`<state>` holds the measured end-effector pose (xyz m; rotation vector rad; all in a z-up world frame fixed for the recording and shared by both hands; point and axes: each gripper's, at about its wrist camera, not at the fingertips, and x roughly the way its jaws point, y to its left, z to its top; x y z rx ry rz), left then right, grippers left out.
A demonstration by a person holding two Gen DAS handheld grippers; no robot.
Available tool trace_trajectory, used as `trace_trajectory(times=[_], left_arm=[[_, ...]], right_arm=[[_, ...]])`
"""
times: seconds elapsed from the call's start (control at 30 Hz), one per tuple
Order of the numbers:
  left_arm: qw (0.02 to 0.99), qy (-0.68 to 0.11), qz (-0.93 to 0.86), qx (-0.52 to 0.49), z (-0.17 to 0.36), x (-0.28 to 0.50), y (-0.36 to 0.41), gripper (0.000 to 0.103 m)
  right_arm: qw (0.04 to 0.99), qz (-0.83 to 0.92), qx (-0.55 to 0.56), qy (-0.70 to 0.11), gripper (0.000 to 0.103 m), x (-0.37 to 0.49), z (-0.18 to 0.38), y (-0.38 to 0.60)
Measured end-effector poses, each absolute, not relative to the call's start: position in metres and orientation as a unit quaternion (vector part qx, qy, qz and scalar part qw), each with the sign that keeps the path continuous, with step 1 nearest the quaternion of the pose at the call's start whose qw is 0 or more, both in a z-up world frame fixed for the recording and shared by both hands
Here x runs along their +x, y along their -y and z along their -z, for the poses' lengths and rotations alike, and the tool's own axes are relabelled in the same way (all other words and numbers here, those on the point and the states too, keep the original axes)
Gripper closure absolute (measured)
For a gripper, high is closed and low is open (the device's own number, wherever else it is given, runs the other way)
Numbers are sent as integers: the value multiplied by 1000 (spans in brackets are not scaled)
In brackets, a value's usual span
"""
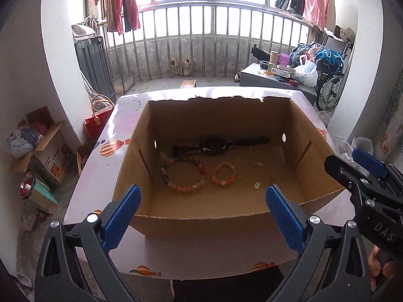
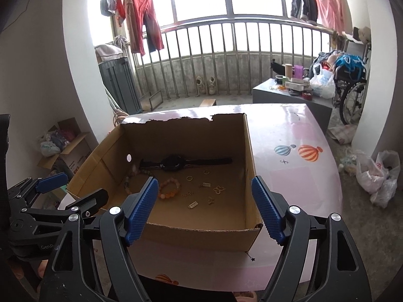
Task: Organize jewelry
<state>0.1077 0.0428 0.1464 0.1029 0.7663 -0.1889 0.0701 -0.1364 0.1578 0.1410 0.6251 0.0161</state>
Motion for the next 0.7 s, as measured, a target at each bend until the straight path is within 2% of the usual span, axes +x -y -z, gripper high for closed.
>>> trace_trajectory(times=[0.4, 0.7], left_arm=[[922, -377, 74, 54, -145, 107, -45, 6], [920, -383, 69, 49, -141, 109, -49, 6]], right_arm=[[949, -5, 66, -308, 13, 70, -155, 137], [947, 3, 71, -314, 9, 71, -150, 138]])
